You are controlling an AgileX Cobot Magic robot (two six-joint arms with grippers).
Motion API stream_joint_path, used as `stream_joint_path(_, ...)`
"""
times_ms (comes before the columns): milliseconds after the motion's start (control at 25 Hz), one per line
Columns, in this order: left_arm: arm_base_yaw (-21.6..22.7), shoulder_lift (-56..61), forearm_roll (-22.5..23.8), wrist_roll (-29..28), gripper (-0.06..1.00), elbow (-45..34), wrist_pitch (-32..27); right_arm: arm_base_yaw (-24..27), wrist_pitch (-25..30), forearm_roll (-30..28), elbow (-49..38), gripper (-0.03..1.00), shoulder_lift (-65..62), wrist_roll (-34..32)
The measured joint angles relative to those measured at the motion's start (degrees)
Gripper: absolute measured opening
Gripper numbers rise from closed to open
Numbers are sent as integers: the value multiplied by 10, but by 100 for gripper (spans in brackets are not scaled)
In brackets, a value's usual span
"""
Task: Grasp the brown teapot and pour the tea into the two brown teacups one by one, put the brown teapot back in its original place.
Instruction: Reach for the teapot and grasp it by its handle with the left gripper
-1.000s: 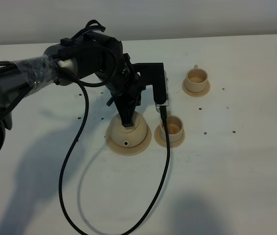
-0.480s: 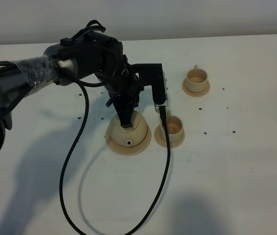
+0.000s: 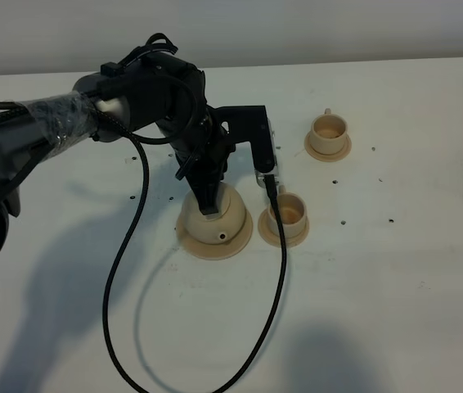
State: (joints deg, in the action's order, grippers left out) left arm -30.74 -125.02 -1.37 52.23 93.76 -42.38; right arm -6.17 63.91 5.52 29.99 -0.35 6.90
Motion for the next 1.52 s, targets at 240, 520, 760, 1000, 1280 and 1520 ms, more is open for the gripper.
stream_joint_path(240,0,2,6,-28,-5,0,-7,0,0,0,0,3,0,0)
stream_joint_path(520,1,11,14,-39,-5,0,-14,0,0,0,0,3,0,0)
stream_joint_path(760,8,11,14,-40,-5,0,-14,0,0,0,0,3,0,0)
stream_joint_path(1000,17,11,14,-42,-5,0,-15,0,0,0,0,3,0,0)
stream_joint_path(1280,25,11,14,-42,-5,0,-28,0,0,0,0,3,0,0)
stream_joint_path(1520,27,13,18,-41,-5,0,-53,0,0,0,0,3,0,0)
